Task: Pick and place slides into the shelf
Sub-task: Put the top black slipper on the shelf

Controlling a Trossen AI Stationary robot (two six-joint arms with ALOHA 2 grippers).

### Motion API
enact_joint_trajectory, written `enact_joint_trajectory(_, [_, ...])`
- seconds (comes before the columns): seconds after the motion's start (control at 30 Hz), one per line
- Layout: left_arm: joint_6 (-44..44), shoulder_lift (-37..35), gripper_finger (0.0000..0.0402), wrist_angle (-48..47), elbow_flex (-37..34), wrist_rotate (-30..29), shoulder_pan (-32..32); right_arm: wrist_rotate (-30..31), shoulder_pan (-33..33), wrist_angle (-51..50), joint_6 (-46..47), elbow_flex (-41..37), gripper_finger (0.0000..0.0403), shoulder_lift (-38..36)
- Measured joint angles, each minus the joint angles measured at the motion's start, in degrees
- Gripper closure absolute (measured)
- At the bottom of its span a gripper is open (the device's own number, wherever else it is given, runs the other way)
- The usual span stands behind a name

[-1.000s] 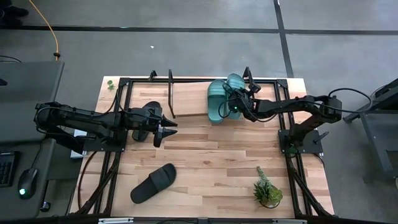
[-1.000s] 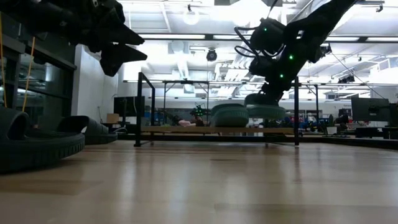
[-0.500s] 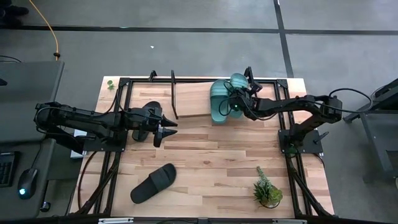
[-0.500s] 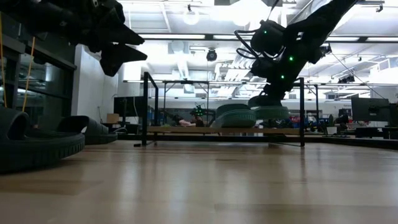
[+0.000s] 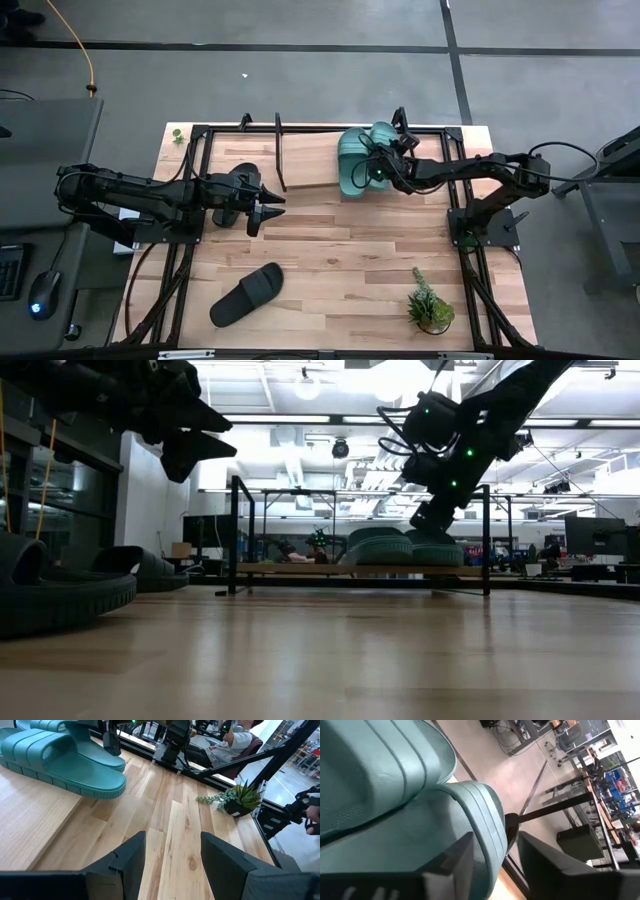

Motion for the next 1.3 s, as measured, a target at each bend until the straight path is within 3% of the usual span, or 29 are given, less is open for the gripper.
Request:
enact_joint_trajectory(0.2, [0.07, 0.0, 0.0227, 0.0, 0.0, 0.02, 0.0, 0.5, 0.92, 0.19, -0.11, 0.65, 0.0214, 0.0])
enact_joint_trajectory(0.4, [0.17, 0.0, 0.0227, -0.05, 0.0, 0.02, -0.01, 1.64, 4.08, -2.78, -0.14, 5.05, 0.021, 0.0])
enact_joint_trajectory(0.57, [-0.12, -0.02, 0.0227, -1.25, 0.0, 0.16, 0.0, -1.15, 7.9, -7.9, 4.38, 9.33, 0.021, 0.0])
enact_joint_trajectory(0.67, [-0.77, -0.02, 0.0227, -2.56, 0.01, 1.41, 0.0, -7.14, 10.13, -10.75, 9.54, 11.22, 0.021, 0.0])
enact_joint_trajectory(0.83, [-2.6, -0.02, 0.0227, -2.61, 0.02, 4.99, 0.0, -24.73, 12.69, -10.6, 17.43, 12.17, 0.021, 0.0])
enact_joint_trajectory(1.0, [-4.72, -0.02, 0.0227, -2.38, 0.02, 8.05, -0.02, -38.55, 14.32, -9.48, 21.35, 12.2, 0.021, 0.0])
enact_joint_trajectory(1.1, [-4.87, -0.02, 0.0227, -2.38, 0.02, 8.19, -0.02, -41.7, 15.71, -9.13, 24.13, 12.2, 0.021, 0.0])
enact_joint_trajectory(1.3, [-5.09, -0.02, 0.0227, -3.62, 0.02, 8.19, -0.02, -41.67, 19.75, -8.88, 25.55, 12.2, 0.021, 0.0])
